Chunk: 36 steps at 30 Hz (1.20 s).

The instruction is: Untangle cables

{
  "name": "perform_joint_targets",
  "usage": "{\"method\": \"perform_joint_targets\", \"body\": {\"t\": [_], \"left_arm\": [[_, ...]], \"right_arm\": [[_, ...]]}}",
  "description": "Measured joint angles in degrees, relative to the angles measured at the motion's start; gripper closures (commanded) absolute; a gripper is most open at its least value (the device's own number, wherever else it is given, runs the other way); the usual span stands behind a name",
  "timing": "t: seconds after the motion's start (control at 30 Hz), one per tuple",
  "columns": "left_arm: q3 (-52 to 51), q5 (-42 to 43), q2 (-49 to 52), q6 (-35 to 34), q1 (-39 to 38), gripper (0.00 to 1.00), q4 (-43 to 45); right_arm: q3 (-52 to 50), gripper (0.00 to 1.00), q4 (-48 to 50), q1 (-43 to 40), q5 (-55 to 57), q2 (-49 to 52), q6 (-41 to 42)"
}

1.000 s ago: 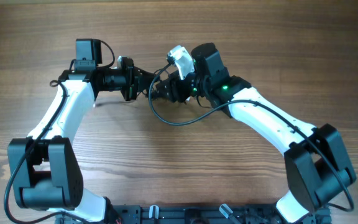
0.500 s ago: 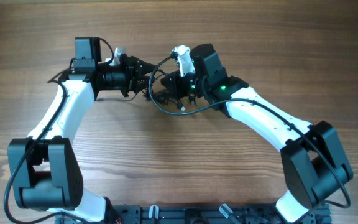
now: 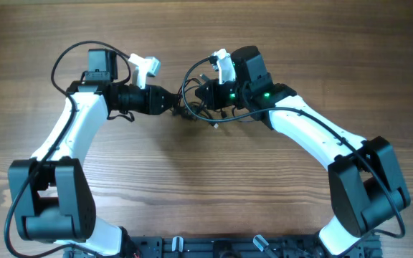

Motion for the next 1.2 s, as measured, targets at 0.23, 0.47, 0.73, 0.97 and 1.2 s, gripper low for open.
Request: {"method": "perform_joint_targets", "body": {"t": [0.23,0.47,0.73,0.97,1.2], "left_arm": [[0.00,-5.77,0.00,8.94,-6.38,0.53,-1.53],[0.00,-8.52,0.00,11.98,-8.33,0.54,-3.19],[0.00,-8.11,0.00,12.98,-8.98,0.55,-3.30],[0.00,-7.65,0.00,14.47,-10.25,0.85,-3.32],[-0.04,-12.20,0.00,8.68,-10.25,0.91,3.08]], "right_arm": [[0.00,0.96,-4.35,-1.14,-6.14,0.00,-3.30],[0.00,0.96,-5.86,-4.92,-7.56,0.04,-3.76],[0.00,0.96,-6.23,-5.53,-8.02,0.04,-3.74],[0.00,0.96,-6.27,-5.53,-8.07,0.04,-3.74],[0.00,0.96,-6.27,-5.57,-8.20,0.04,-3.74]]}}
